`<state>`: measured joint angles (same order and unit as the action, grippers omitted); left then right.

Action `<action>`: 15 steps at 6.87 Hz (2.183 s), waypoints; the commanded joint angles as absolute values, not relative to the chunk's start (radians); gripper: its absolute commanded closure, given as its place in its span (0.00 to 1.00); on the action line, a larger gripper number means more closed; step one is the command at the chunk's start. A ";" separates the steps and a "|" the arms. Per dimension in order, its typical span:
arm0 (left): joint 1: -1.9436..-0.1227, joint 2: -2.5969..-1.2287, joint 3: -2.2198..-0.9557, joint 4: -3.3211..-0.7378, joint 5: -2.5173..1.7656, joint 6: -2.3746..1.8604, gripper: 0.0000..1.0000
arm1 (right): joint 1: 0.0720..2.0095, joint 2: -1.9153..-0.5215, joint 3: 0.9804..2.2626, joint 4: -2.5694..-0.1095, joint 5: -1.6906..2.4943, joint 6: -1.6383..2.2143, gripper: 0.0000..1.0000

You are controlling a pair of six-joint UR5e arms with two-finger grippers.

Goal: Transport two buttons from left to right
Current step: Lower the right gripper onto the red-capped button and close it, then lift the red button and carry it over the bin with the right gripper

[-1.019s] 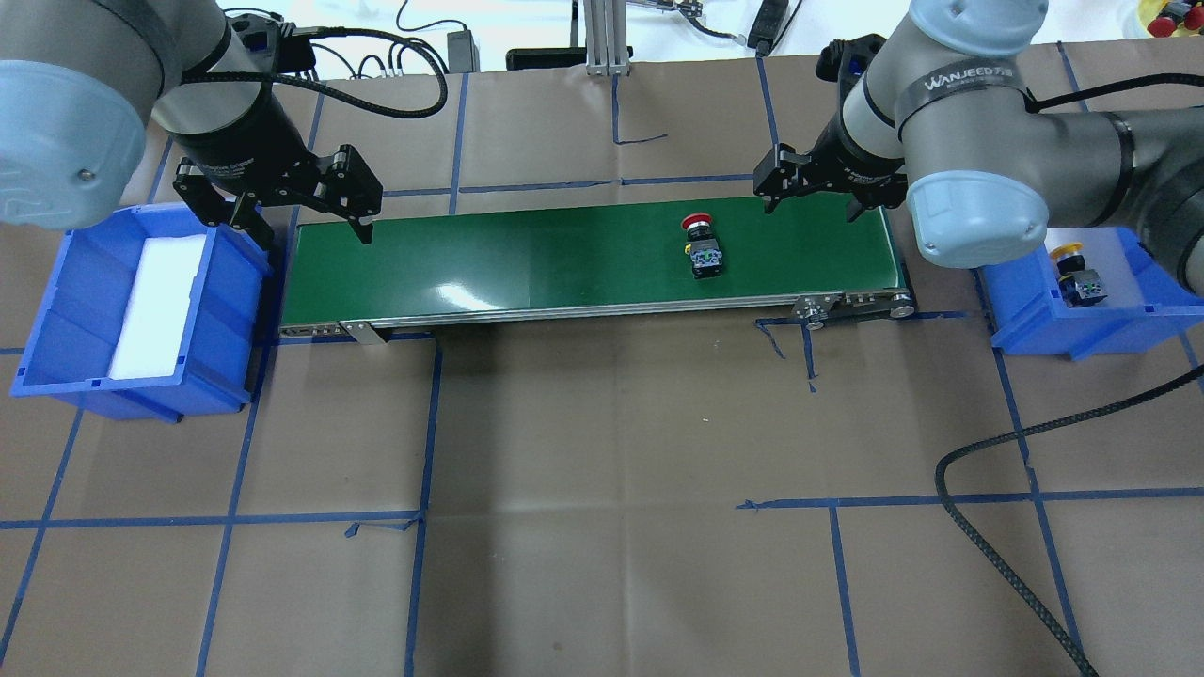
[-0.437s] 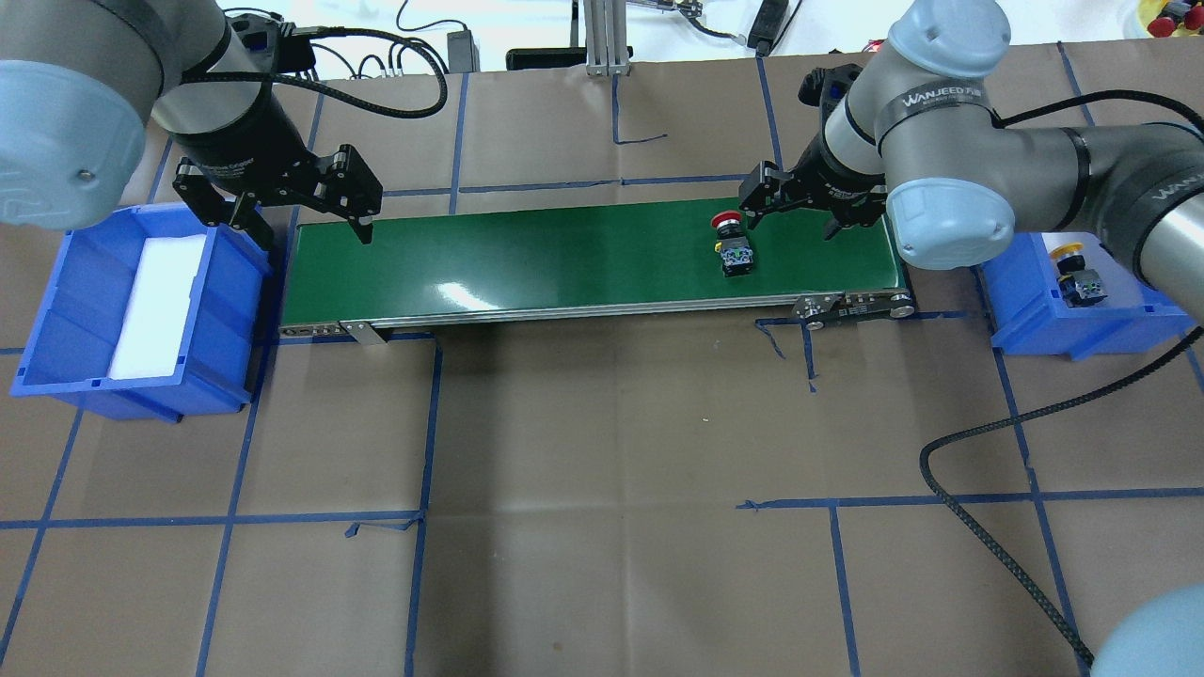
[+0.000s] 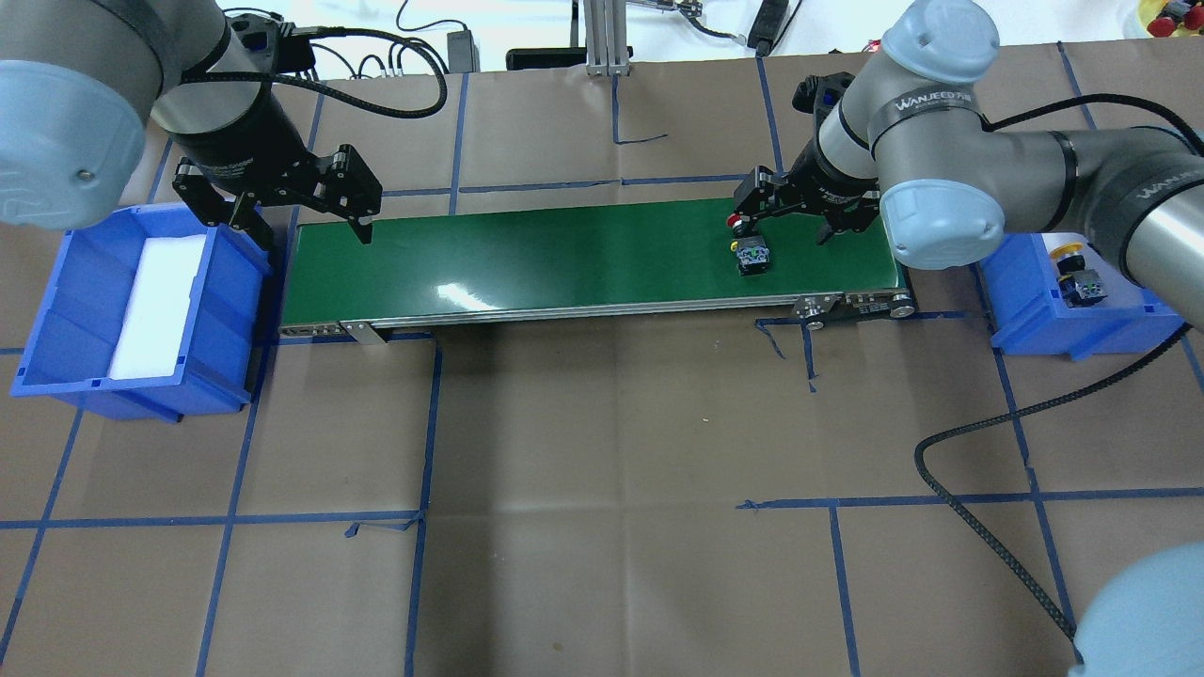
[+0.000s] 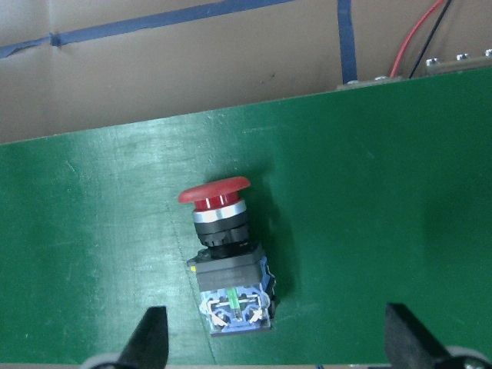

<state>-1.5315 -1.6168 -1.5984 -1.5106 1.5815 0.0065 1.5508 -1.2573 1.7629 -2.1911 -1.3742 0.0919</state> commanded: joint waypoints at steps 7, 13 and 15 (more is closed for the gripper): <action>-1.531 -1.617 -1.598 -1.511 1.582 0.009 0.00 | 1.551 -1.177 1.752 -2.192 -1.486 0.083 0.19; -1.532 -1.614 -1.598 -1.509 1.577 0.005 0.00 | 1.519 -1.241 1.629 -2.162 -1.586 -0.048 0.95; -1.548 -1.614 -1.598 -1.509 1.572 0.003 0.00 | 1.369 -1.276 1.513 -1.922 -1.578 -0.175 0.94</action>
<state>-1.5386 -1.6139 -1.5984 -1.5094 1.5734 0.0037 1.4591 -1.2570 1.5887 -2.0659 -1.5770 -0.0913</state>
